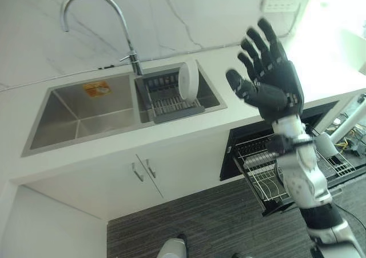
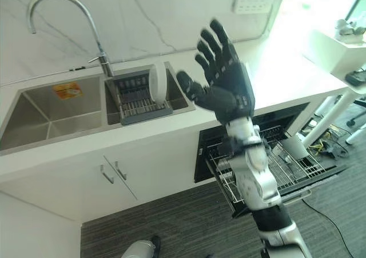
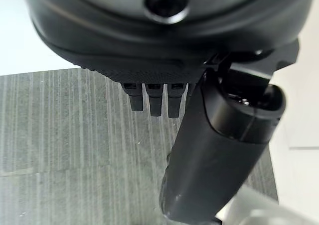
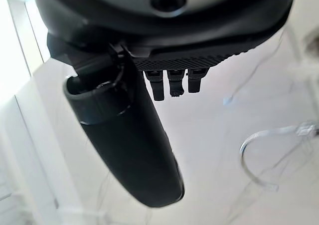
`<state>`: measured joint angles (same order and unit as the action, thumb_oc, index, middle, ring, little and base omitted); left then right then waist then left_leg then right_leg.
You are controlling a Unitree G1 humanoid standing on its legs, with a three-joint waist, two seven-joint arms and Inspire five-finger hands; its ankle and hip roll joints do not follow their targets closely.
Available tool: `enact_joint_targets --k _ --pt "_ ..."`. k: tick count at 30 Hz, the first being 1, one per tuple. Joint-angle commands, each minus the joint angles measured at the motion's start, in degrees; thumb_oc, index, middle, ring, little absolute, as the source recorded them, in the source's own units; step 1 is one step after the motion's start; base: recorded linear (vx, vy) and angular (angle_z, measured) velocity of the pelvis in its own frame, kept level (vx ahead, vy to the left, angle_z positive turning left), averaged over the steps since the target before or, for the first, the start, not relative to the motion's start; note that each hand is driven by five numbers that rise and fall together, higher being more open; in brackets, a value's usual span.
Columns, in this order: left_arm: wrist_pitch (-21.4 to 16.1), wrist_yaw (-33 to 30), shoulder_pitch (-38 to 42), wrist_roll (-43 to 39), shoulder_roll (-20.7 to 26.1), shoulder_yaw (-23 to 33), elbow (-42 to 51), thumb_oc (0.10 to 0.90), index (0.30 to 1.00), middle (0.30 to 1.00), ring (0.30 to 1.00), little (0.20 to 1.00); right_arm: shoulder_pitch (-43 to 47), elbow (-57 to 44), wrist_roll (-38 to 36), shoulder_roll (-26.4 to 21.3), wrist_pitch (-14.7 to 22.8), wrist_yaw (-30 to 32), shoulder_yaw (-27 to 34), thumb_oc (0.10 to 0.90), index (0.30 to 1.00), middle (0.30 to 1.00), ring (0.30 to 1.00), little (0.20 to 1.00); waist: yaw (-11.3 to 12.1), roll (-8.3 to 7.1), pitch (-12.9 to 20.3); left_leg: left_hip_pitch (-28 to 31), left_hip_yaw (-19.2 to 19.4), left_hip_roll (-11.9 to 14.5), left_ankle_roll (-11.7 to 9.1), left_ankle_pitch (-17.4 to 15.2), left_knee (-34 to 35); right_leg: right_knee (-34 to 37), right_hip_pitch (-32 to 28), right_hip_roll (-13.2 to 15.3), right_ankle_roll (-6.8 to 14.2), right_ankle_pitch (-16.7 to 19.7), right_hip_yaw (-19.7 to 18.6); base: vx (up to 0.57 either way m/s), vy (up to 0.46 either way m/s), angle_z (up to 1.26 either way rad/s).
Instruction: Place the dishes in the dishwasher.
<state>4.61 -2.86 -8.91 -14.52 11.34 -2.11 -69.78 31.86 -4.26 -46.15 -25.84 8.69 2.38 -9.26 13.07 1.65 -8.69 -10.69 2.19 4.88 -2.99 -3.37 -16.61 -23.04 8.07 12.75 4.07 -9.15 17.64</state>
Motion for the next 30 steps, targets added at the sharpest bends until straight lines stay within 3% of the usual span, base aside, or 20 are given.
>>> enact_joint_targets --k 1,7,11,13,18,30 --pt "-1.3 1.4 -0.5 3.8 4.5 -2.5 -0.3 0.8 0.9 0.9 0.9 0.9 4.9 0.0 1.4 -4.5 -1.8 1.5 3.7 0.8 0.9 0.9 0.9 0.9 0.3 -1.29 -1.2 0.3 -5.3 2.7 -2.0 -7.1 -0.6 5.8 -3.3 1.7 4.5 -2.8 -0.1 0.1 0.038 0.31" --pt "-1.8 2.0 -0.7 4.9 7.8 -5.2 0.2 0.8 0.9 0.9 0.9 0.9 18.1 15.2 0.4 -11.5 -5.2 3.3 3.3 0.8 0.9 0.9 0.9 0.9 2.7 -1.99 -2.3 -0.9 -6.9 2.0 -2.0 -6.3 -0.6 5.8 -2.9 2.6 5.1 -1.8 1.6 0.06 0.031 0.33" --pt "-1.8 2.1 0.5 4.4 9.5 -6.6 0.4 0.8 0.9 0.9 0.9 0.9 23.8 25.0 -1.2 -14.5 -3.7 3.1 2.0 0.8 0.9 0.9 0.9 0.9 3.8 -2.43 -4.0 -1.6 -7.7 2.0 -2.1 -6.2 -0.6 5.8 -2.5 2.5 5.3 -1.5 2.0 0.0 -0.022 0.12" --pt "-1.8 1.9 1.7 3.7 10.8 -7.4 0.6 0.8 0.9 0.9 0.9 0.9 28.1 32.5 -1.5 -16.1 -0.7 2.4 1.1 0.8 0.9 0.9 0.9 0.9 4.5 -2.89 -5.8 -2.7 -8.2 1.9 -2.0 -5.9 -0.6 5.8 -1.8 2.2 5.3 -1.2 2.1 -0.03 -0.063 0.25" --pt "-2.5 1.5 2.7 3.6 12.3 -8.2 1.0 0.8 0.9 0.9 0.9 0.9 33.9 39.0 -1.8 -19.3 3.1 4.1 -0.7 0.8 0.9 0.9 0.9 0.9 5.3 -3.34 -8.0 -3.7 -9.0 1.6 -1.7 -5.7 -0.6 5.8 -1.3 2.0 5.2 -0.9 2.3 0.0 -0.064 0.12" --pt "-3.4 1.3 2.4 1.8 11.8 -9.3 0.7 0.8 0.9 0.9 0.9 0.9 37.1 44.8 -0.9 -20.2 4.6 5.4 -2.1 0.8 0.9 0.9 0.9 0.9 5.6 -0.75 -9.8 -4.0 -8.7 0.5 -1.2 -5.4 -0.6 5.8 -1.6 3.4 5.1 -1.0 2.3 0.05 0.019 0.02"
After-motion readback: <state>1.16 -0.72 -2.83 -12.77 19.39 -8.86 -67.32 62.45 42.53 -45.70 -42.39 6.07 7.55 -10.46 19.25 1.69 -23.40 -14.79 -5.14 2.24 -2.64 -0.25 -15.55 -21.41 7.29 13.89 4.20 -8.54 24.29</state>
